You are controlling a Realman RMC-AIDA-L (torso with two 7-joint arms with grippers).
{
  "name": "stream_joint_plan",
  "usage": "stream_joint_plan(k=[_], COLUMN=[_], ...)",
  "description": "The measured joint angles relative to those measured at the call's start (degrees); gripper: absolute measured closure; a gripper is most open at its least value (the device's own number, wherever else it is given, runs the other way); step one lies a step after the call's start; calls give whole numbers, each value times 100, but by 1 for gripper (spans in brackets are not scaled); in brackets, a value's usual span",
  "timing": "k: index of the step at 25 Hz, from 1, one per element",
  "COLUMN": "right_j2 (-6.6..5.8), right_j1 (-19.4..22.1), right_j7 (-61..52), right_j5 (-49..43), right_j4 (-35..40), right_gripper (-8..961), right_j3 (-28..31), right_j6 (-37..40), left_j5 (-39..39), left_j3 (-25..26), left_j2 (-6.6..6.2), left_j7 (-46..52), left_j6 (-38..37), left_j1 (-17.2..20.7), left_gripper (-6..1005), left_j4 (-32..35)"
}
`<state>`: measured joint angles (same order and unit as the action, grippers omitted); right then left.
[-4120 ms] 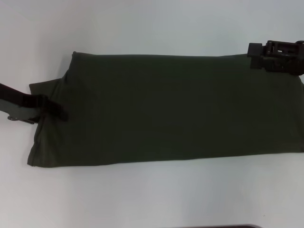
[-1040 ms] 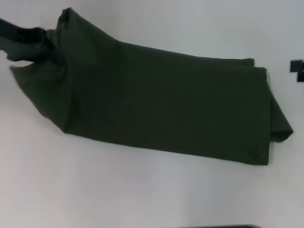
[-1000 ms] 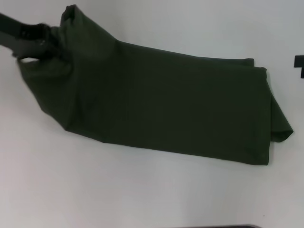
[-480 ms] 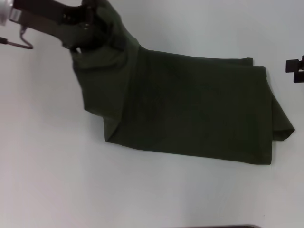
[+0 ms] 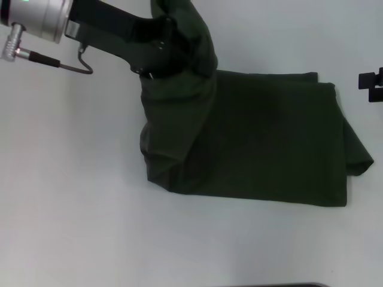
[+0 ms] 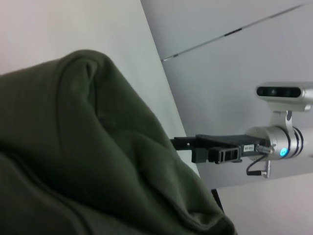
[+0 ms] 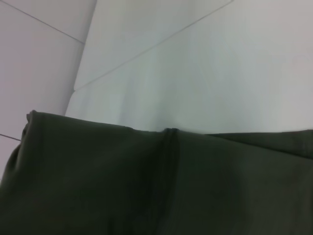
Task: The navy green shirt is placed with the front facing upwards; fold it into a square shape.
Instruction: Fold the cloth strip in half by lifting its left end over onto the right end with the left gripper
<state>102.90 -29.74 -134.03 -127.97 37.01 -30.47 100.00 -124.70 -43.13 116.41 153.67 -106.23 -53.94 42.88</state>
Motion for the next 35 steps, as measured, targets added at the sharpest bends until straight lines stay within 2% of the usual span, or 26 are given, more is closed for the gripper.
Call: stream_joint_plan(k=[3,6,8,11,13,14,18,22,25,28,35], right_j2=[0,56,170,392,590,690,1137,1429,1558,1626,1653], right_j1=[-27,-52,-85,-222,-349,-407,-687,-922,-1051,-1157,-1235], right_j7=[-33,-80,-95,-38,89,175,480,553,535,456,437], right_j5=[0,0,1,10,33,48,123,240,283,277,276], right_j4=[-22,-76,-122,-282,-411,-469,-732,-1157,-1462,-1700,-2030], right_gripper=[103,103,102,102,102,102,103,102,115,128,159], right_j3=[-11,-109,-181,-216,-206,-186,-146,-113,-144,-222,-372], right_j6=[3,30,123,256,273,265,49,-430,-793,-1079,-1426], left_j5=[1,1,4,4,-19,-63,-109,-82,-81,-81,-87], left_j3=[-11,6,30,62,69,53,59,86,119,249,291], left_j2=[-7,-139,-269,-459,-551,-668,-860,-978,-1053,-1127,-1137], left_j7=[-2,-4,-4,-3,-3,-17,-77,-189,-276,-350,-404], left_j6=[5,21,39,55,57,67,135,167,171,168,155], left_j1=[-1,33,82,161,197,257,438,642,706,719,649], left_gripper=[943,943,942,942,942,943,943,943,943,943,943], left_j4=[0,5,4,1,5,11,5,25,19,9,29])
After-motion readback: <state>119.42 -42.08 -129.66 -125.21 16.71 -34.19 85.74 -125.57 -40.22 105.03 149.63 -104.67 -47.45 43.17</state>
